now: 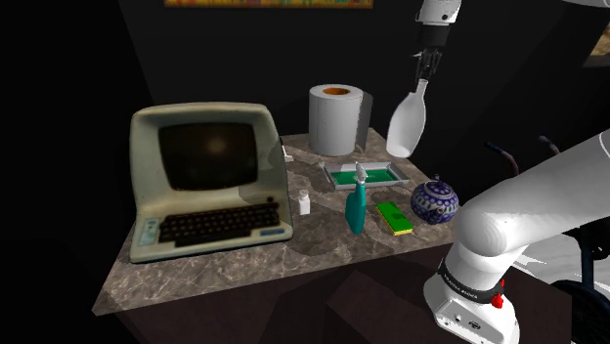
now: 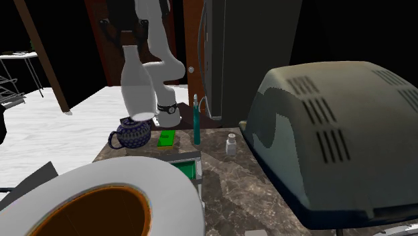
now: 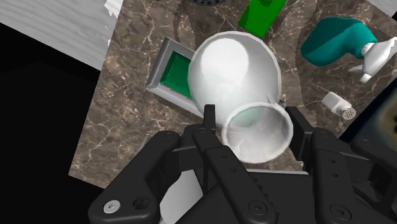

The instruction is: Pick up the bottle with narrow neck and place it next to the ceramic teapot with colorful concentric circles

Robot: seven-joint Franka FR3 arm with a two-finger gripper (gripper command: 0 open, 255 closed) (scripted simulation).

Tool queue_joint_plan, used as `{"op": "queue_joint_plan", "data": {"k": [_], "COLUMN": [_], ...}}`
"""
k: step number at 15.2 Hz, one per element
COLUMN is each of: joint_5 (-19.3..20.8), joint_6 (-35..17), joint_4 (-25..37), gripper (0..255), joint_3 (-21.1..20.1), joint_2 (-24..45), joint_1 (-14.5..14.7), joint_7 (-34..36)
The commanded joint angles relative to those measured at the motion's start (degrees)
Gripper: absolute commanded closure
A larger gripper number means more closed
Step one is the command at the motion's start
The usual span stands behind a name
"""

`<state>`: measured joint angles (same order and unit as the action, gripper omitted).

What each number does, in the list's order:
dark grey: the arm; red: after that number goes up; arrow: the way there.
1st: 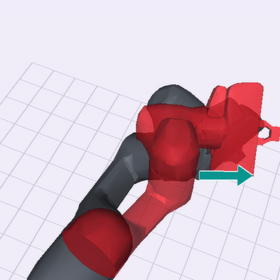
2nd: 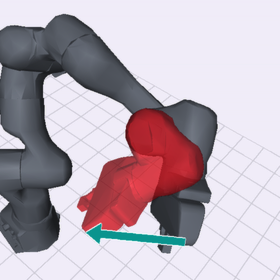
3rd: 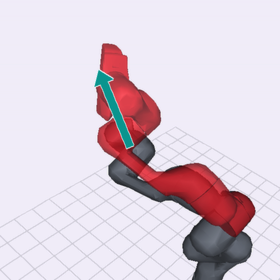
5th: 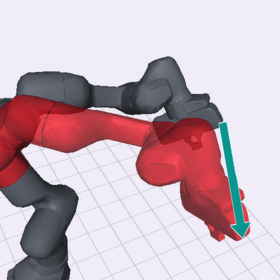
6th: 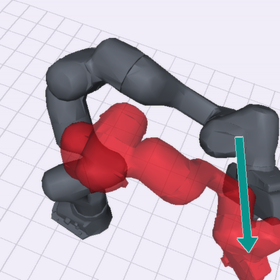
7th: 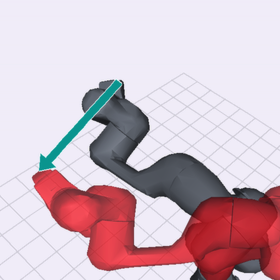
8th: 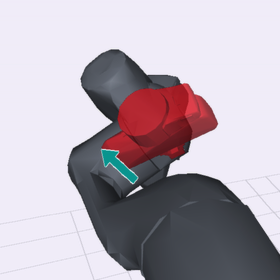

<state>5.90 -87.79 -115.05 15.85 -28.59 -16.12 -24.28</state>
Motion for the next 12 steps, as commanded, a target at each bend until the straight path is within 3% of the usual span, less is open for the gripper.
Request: {"op": "queue_joint_plan", "data": {"k": [1, 12], "joint_5": [0.2, 0.9], "joint_6": [-1.6, -9.8], "joint_4": [-2.3, -12.1], "gripper": [255, 255], "joint_3": [0.1, 0.7], "joint_2": [-0.8, -2.3], "joint_1": [-0.1, -0.6], "joint_7": [0.0, 0.2]}}
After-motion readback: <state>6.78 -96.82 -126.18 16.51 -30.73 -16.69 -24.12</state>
